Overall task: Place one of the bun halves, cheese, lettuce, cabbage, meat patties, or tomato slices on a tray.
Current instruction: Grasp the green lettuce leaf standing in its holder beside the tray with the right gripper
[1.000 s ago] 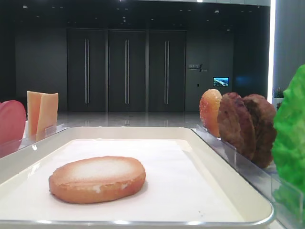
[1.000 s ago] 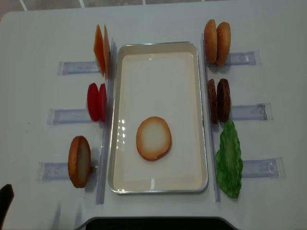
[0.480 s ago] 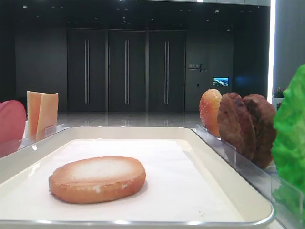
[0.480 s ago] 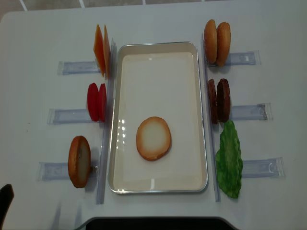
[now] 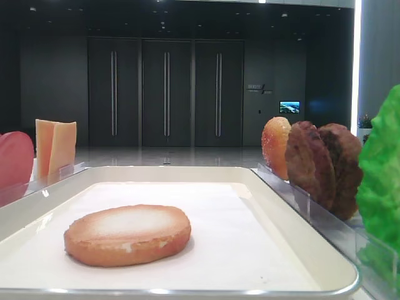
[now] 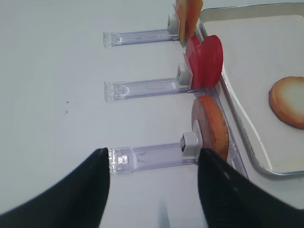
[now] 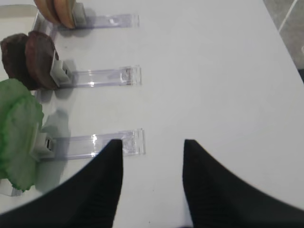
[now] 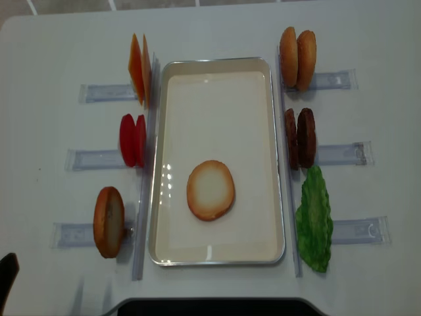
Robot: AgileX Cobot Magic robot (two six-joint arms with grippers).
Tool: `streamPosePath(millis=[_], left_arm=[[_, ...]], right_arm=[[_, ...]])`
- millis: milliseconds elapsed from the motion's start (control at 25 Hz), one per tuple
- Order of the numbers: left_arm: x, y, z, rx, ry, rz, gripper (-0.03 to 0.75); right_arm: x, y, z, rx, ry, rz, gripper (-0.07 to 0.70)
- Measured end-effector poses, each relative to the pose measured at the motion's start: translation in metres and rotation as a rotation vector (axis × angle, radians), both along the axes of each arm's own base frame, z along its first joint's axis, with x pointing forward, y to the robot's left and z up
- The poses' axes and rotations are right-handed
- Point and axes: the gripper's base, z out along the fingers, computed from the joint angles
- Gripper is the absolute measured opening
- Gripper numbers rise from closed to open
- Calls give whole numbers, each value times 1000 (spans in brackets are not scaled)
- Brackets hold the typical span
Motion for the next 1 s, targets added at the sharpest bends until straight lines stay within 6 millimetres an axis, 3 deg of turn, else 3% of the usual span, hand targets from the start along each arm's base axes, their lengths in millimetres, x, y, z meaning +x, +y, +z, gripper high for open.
streamPosePath(millis=[480, 600, 760, 1000], left_arm=[[0, 0, 0, 0, 0, 0, 454], [0, 0, 0, 0, 0, 0, 454], [0, 0, 0, 0, 0, 0, 454], [0, 0, 0, 0, 0, 0, 454]], right_arm=[[81, 2, 62, 145, 271, -29, 290], [106, 3, 61, 174, 355, -22, 290], [141, 2, 44, 184, 512, -34, 290], [162, 1, 29, 183, 619, -43, 290]])
